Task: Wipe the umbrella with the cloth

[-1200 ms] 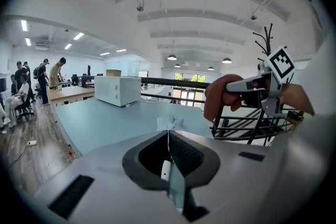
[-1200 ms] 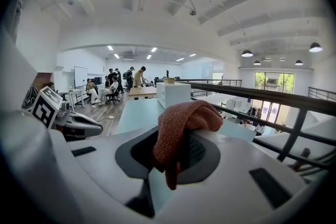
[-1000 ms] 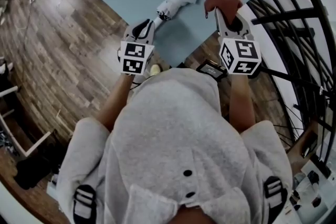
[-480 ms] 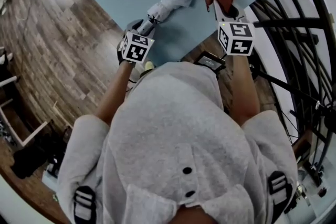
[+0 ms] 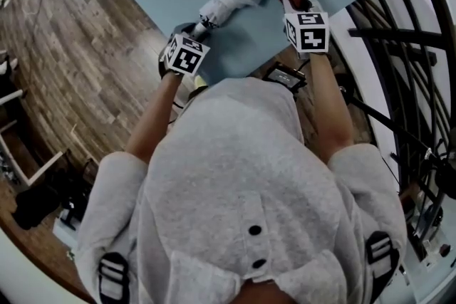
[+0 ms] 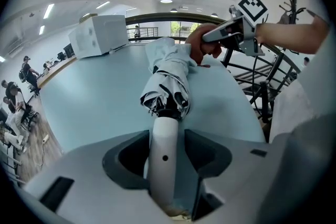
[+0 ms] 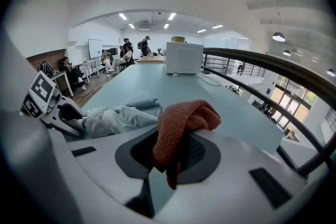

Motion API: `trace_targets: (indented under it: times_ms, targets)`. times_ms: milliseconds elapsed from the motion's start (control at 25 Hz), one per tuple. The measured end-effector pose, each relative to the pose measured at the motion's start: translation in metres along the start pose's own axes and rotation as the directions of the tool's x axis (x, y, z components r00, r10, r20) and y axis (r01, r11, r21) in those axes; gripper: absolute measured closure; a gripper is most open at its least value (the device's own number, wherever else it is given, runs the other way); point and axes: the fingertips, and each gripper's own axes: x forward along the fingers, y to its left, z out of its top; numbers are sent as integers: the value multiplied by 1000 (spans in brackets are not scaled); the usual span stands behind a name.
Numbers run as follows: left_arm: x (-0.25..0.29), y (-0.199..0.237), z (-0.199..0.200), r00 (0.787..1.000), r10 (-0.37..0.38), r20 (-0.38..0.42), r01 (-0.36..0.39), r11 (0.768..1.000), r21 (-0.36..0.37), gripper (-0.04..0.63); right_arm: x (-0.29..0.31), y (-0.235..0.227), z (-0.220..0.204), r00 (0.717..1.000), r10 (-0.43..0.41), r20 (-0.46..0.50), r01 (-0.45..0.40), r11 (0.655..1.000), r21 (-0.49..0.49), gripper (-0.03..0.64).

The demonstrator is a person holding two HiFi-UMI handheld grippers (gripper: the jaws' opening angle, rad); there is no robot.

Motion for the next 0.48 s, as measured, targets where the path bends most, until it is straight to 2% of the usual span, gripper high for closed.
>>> trace_targets:
  times_ms: [120, 240, 480]
  targets:
    - [0, -2, 0, 1000, -13, 2, 13, 1000, -17, 393, 14, 10, -11, 999, 34, -36, -34, 999, -1, 547]
    - [2, -7, 2, 1000, -22, 7, 22, 1000, -7, 436, 24, 16, -18, 997, 56, -55, -57, 998, -9, 547]
    - [4, -7, 3, 1000, -24, 4, 24, 1000, 9, 439, 42, 31, -22, 992, 97, -85, -103, 993, -63, 547]
